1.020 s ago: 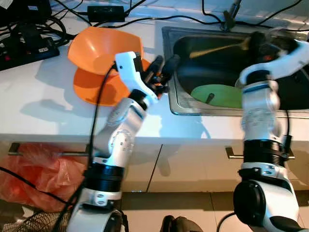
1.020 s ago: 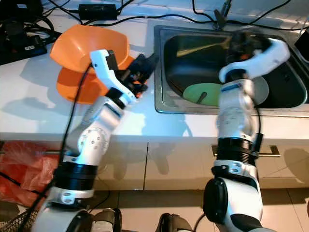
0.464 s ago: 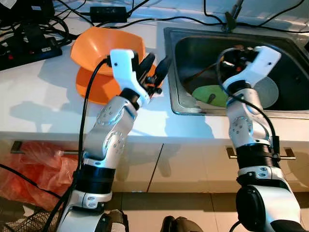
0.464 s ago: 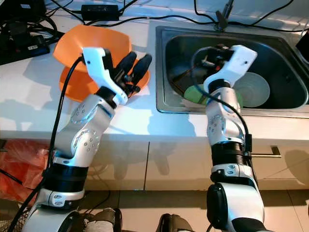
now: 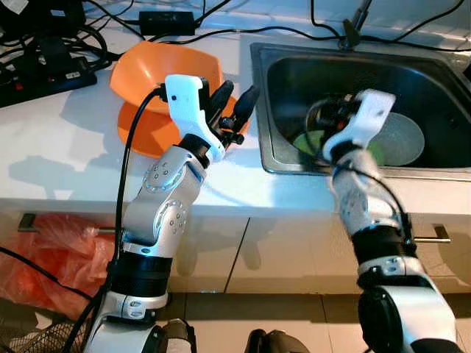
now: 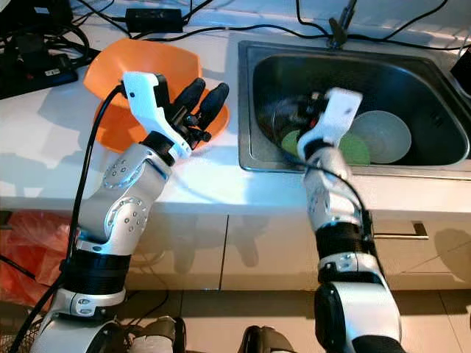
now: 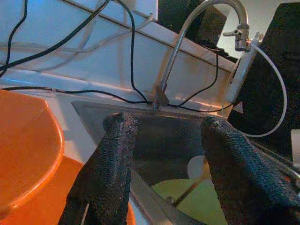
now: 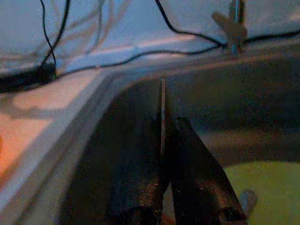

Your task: Kitchen organization

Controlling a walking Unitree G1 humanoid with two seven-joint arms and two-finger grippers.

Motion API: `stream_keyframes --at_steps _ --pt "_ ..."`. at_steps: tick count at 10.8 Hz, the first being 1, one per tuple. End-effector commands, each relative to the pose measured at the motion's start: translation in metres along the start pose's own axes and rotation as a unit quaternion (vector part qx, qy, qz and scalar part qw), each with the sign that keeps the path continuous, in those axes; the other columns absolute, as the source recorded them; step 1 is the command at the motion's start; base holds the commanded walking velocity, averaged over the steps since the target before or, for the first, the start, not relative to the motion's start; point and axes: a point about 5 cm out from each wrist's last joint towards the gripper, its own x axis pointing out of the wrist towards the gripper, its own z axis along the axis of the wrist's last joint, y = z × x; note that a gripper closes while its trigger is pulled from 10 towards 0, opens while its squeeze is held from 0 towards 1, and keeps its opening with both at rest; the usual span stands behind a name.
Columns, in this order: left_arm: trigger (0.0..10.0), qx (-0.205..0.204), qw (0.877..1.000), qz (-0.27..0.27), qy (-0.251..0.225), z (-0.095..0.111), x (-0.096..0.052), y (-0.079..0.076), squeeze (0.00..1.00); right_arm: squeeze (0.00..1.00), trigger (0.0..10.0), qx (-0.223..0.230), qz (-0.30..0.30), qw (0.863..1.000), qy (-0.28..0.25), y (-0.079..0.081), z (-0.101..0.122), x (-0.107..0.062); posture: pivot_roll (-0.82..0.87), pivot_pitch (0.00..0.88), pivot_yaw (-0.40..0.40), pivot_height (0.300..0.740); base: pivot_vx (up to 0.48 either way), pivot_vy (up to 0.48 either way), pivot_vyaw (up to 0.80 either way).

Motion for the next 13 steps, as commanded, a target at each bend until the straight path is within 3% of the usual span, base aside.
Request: stream_keyframes --at_steps 1,2,7,8,9,11,13 --pt "10.0 0.007 1.000 -0.012 0.002 0.000 -0.001 -0.006 0.00 0.80 10.0 -0.008 -0.002 1.000 0.006 -0.004 -0.004 -0.002 0.10 0.127 -0.073 0.723 0.000 0.000 0.00" --pt "10.0 0.007 1.000 -0.012 0.002 0.000 -0.001 -0.007 0.00 1.00 10.0 -0.006 0.005 1.000 0.012 -0.002 -0.007 -0.002 0.10 0.132 -0.074 0.723 0.000 0.000 0.00" --pt "10.0 0.009 1.000 -0.003 0.002 0.001 -0.002 -0.004 0.00 1.00 10.0 -0.013 0.011 1.000 0.014 0.001 -0.009 -0.002 0.10 0.146 -0.079 0.723 0.000 0.000 0.00" --pt "10.0 0.019 1.000 0.002 -0.004 0.005 -0.001 -0.002 0.00 0.00 10.0 -0.009 0.013 1.000 0.009 0.002 -0.008 -0.001 0.10 0.147 -0.078 0.723 0.000 0.000 0.00" --pt "10.0 0.032 0.999 0.012 -0.020 0.014 -0.001 0.002 0.00 0.00 10.0 -0.006 0.016 1.000 0.005 0.003 -0.006 -0.001 0.10 0.148 -0.078 0.723 0.000 0.000 0.00" --pt "10.0 0.042 0.992 0.106 -0.060 0.039 -0.004 0.032 0.00 0.00 10.0 -0.002 0.019 1.000 0.004 0.006 -0.007 -0.001 0.10 0.148 -0.076 0.723 0.000 0.000 0.00" --pt "10.0 0.056 0.974 0.205 -0.081 0.060 -0.014 0.069 0.00 0.00 10.0 0.001 0.020 1.000 0.004 0.006 -0.008 -0.001 0.11 0.146 -0.073 0.723 0.000 0.000 0.00"
